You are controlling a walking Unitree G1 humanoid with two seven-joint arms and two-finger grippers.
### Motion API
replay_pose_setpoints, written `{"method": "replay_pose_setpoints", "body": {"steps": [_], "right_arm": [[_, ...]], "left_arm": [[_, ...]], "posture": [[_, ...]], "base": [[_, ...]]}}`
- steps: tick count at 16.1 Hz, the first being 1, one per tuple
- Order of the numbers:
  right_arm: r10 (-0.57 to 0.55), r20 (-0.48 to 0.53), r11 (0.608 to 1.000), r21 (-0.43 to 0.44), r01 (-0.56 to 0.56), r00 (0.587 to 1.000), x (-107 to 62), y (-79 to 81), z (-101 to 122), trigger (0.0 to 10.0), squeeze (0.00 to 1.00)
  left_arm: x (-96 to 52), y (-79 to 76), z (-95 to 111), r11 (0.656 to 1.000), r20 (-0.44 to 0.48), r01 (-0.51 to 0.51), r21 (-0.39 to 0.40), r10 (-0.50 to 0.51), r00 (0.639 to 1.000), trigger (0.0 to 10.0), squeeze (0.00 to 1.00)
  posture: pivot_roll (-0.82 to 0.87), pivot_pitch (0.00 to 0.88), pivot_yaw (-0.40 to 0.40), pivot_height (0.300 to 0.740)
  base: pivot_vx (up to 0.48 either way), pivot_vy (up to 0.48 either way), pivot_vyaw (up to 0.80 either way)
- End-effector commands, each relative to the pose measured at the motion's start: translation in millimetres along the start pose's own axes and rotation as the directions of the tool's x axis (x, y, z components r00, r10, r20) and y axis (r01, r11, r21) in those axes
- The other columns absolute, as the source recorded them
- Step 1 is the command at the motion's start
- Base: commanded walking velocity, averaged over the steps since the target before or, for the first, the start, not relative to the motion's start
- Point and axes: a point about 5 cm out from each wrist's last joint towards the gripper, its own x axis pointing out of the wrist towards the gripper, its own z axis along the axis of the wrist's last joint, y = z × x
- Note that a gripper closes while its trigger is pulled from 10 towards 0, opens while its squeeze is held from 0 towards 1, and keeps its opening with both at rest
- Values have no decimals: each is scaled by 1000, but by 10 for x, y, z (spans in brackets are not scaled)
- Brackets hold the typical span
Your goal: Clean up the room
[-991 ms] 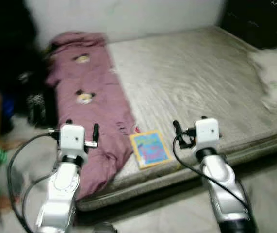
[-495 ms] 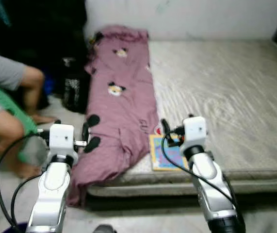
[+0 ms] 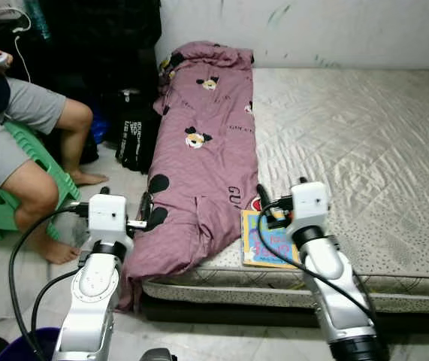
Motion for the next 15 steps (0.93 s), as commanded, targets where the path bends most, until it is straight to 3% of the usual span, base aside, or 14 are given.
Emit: {"method": "replay_pose_setpoints", "body": {"steps": [1,10,15], "right_arm": [[7,10,1000,9,-7,1000,16,14,21,10000,0],[-11,13,1000,14,11,1000,45,-3,35,10000,0],[-12,15,1000,17,12,1000,56,-11,35,10000,0]], "left_arm": [[2,37,28,1000,13,-5,6,5,1000,10000,0],[28,29,41,1000,12,8,8,-8,1000,10000,0],[49,37,7,1000,-12,-11,22,11,1000,10000,0]], "posture": [[43,0,-18,740],[38,0,-14,740],[41,0,-17,740]], "base": [[281,0,0],[323,0,0],[0,0,0]]}}
